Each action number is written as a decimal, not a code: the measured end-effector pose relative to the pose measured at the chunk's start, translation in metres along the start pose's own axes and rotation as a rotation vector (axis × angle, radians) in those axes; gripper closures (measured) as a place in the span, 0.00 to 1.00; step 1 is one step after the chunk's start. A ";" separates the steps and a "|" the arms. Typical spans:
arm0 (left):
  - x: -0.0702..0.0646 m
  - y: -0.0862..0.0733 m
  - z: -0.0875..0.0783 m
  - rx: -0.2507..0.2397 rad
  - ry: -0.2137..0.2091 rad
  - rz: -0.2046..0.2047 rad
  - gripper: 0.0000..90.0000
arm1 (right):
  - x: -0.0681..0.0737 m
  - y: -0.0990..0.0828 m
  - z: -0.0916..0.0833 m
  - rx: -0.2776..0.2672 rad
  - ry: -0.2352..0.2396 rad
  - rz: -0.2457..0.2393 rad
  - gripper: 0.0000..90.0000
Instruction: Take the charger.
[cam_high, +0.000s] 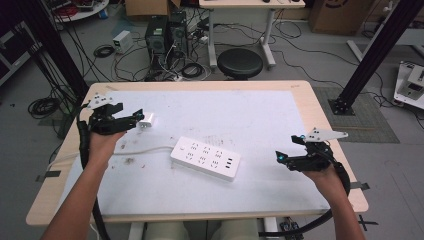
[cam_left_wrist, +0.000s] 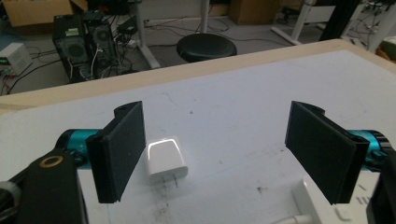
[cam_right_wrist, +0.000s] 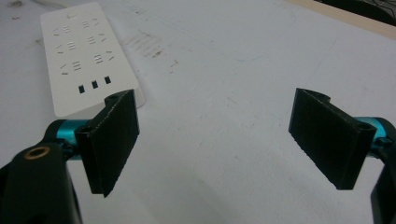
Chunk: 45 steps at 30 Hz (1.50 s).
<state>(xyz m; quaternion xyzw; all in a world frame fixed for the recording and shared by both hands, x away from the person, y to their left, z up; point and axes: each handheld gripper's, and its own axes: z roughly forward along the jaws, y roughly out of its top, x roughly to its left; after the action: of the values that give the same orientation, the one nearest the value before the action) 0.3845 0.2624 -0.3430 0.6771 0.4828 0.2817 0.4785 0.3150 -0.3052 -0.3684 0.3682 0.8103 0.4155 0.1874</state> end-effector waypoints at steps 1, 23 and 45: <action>0.003 -0.003 0.009 0.020 0.010 -0.006 0.23 | 0.000 0.000 0.001 0.005 0.005 0.003 0.18; 0.029 -0.035 0.092 0.186 0.127 -0.106 0.23 | -0.003 -0.001 -0.001 0.021 -0.009 0.025 0.18; 0.032 -0.053 0.118 0.337 0.176 -0.076 0.23 | -0.005 -0.002 -0.006 0.023 -0.025 0.026 0.18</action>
<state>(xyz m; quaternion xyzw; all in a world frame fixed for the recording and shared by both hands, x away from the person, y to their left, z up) 0.4754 0.2518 -0.4400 0.7017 0.5885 0.2368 0.3245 0.3138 -0.3135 -0.3665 0.3862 0.8077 0.4040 0.1879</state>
